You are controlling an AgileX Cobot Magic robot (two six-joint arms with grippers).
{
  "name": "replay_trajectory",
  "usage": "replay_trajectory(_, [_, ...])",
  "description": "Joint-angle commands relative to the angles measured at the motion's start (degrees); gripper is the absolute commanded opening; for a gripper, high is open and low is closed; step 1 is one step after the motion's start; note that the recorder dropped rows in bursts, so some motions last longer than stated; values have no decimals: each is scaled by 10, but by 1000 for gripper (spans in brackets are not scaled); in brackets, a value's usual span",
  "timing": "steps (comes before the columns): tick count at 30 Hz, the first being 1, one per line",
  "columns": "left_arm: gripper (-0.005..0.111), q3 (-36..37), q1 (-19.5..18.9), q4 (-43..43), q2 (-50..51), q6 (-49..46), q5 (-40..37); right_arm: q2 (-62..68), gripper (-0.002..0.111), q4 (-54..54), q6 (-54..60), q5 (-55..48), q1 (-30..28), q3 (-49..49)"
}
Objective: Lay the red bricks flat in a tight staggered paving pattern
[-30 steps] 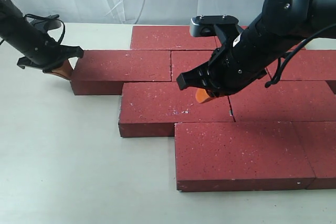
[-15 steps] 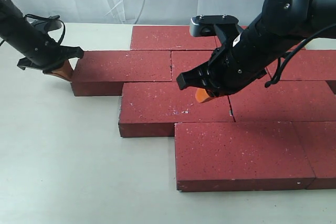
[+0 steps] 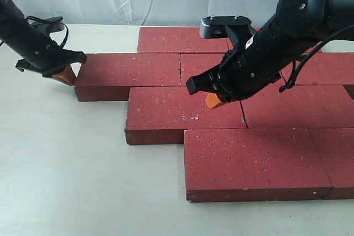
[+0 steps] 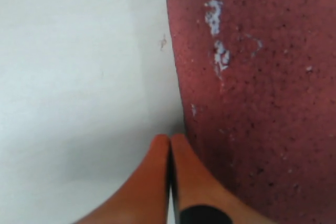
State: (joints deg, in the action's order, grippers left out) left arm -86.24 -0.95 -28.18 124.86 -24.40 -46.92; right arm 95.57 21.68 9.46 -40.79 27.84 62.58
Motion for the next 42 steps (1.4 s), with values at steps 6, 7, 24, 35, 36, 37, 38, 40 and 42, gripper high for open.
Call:
replay_trajectory(6, [0,1,3,-7,-4,4,5,0,-1,-1,3,4,2,0])
replay_trajectory(7, [0,1,-1,-7,-5,4,2,0,-1,-1,3,4,2,0])
replay_trajectory(24, [0,14,-12,38,-127,46,-40,0,-1,-1,3,5,2,0])
replay_trajectory(35, [0,154,-12,67,-284,58,36,0,-1,-1,-1,-4,2,0])
replay_trajectory(36, [0,169,-12,67,-296,58,43,0,-1,-1,-4,-11,2,0])
replay_trajectory(37, [0,183,-12,67,-310,58,50,0,-1,-1,-5,-14,2,0])
replay_trajectory(38, [0,196,-12,67,-324,59,57,0,-1,-3,-5,-20,2,0])
replay_trajectory(40, [0,214,-12,70,-350,65,69,0,-1,-8,-8,-21,2,0])
replay_trajectory(42, [0,226,-12,71,-372,65,71,0,-1,-18,-19,-21,2,0])
